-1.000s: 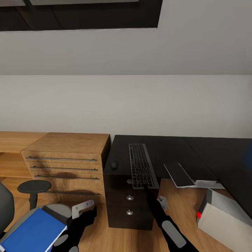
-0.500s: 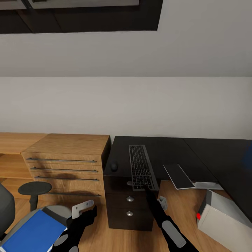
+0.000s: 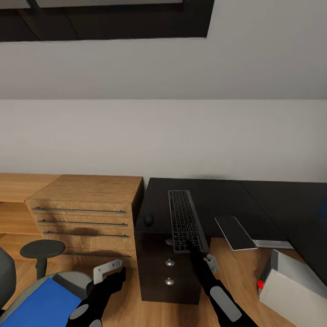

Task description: In the bedroom, organize the workspace by keeping the computer under the desk, ensuring the monitor is on the desk, placing the keyboard on the desk next to the monitor, placing the mouse on the desk next to the keyboard, moving the folder from the swivel chair onto the desk next to the mouse, stacking the notebook on top of the folder with the pen on top of the notebook, and positioning the swivel chair next to the desk.

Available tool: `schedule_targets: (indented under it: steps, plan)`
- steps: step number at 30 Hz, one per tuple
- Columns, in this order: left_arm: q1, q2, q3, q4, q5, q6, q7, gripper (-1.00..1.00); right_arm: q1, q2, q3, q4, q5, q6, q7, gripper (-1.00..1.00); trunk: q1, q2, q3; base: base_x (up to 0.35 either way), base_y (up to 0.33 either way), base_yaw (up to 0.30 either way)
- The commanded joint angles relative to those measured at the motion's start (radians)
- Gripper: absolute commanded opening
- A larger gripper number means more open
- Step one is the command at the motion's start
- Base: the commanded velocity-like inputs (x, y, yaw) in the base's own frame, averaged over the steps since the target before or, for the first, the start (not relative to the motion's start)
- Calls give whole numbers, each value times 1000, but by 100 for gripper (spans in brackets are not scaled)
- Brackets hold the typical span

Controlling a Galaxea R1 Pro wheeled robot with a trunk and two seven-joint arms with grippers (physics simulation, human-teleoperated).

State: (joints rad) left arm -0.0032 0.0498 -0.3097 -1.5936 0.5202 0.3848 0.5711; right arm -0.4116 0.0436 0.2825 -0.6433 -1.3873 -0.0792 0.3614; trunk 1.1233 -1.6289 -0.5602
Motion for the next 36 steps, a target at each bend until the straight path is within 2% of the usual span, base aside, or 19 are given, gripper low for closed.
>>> schedule_targets:
  steps: [1, 12, 13, 24, 32, 36]
  plan:
    - [0, 1, -2, -2, 7, 2, 8, 100, -1, -1, 6, 1, -10, -7, 4, 100, 0, 0, -1, 13, 2, 0]
    - [0, 1, -2, 0, 7, 2, 7, 100, -1, -2, 5, 2, -10, -6, 2, 100, 0, 0, -1, 39, 11, 0]
    - [0, 1, -2, 0, 7, 2, 7, 100, -1, -2, 5, 2, -10, -6, 2, -100, 0, 0, -1, 2, 1, 0]
    - [0, 1, -2, 0, 7, 2, 7, 100, -1, -2, 4, 1, -9, -7, 3, -100, 0, 0, -1, 0, 0, 0]
    - [1, 1, -2, -2, 5, -4, 8, 100, -1, -2, 5, -8, -8, -9, 7, -100, -31, 56, 24, 0, 0, 0]
    - [27, 1, -3, -5, -12, -9, 9, 100, -1, -6, 3, -60, -7, -10, 7, -100, -46, 84, 37, 0, 0, 0]
